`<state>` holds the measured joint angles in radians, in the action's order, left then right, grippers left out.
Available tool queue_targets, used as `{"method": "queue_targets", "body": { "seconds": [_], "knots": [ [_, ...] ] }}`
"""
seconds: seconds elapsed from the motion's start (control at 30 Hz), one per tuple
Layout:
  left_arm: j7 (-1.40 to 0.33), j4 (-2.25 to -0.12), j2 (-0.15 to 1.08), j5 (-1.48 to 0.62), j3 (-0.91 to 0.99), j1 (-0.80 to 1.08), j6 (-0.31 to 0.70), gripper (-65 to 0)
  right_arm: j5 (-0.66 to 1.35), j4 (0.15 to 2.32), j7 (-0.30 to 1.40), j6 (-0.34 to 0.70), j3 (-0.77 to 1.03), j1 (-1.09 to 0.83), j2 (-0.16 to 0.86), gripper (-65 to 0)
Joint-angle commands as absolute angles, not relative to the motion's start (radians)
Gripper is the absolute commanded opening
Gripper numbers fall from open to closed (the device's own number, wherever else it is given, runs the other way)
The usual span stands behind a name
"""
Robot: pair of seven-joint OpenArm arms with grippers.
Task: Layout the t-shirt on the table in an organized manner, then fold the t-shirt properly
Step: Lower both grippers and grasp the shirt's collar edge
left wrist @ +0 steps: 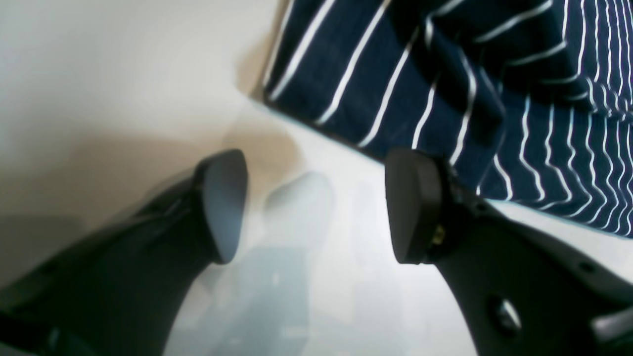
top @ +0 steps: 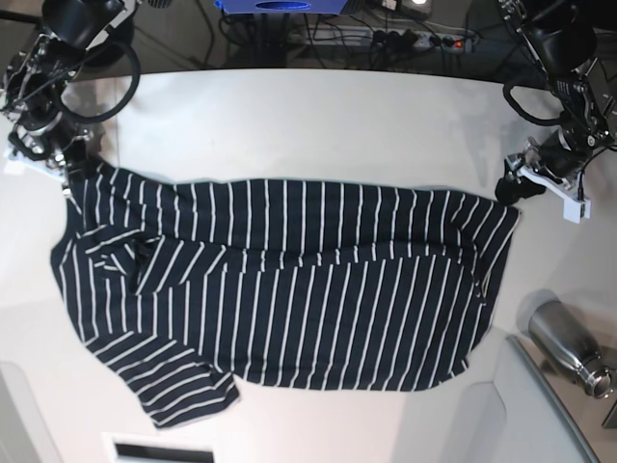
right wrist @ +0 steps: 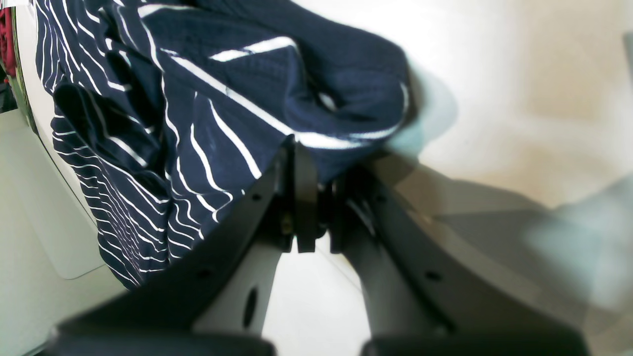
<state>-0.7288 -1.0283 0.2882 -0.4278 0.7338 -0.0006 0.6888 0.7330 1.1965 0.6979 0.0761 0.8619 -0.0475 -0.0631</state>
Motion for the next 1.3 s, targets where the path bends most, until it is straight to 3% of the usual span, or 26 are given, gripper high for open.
{"method": "queue_targets", "body": {
  "seconds": [0.0,0.13,0.83,1.1,1.27],
  "knots": [
    [-0.71,-1.036,0.308,-0.446,0.762,-0.012,0.698,-24.5,0.727,1.205,0.707,0.07,0.863,-0.044,-0.054,-64.4],
    [-0.708,-0.981,0.308,-0.441,0.878,-0.021,0.698,-28.1,0.727,1.207,0.707,0.07,0.863,-0.044,-0.054,-64.5],
    [-0.707,-0.846,0.298,-0.437,0.88,-0.159,0.698,-27.5,0.727,1.211,0.707,0.07,0.862,-0.039,-0.054,-64.5],
    [-0.615,-0.832,0.283,-0.438,0.757,-0.166,0.698,-28.1,0.727,1.213,0.707,0.07,0.862,-0.039,-0.053,-64.7],
    [-0.561,-0.754,0.271,-0.446,0.748,-0.17,0.648,-28.1,0.727,1.213,0.707,0.07,0.862,-0.039,-0.053,-64.7]
  ]
}}
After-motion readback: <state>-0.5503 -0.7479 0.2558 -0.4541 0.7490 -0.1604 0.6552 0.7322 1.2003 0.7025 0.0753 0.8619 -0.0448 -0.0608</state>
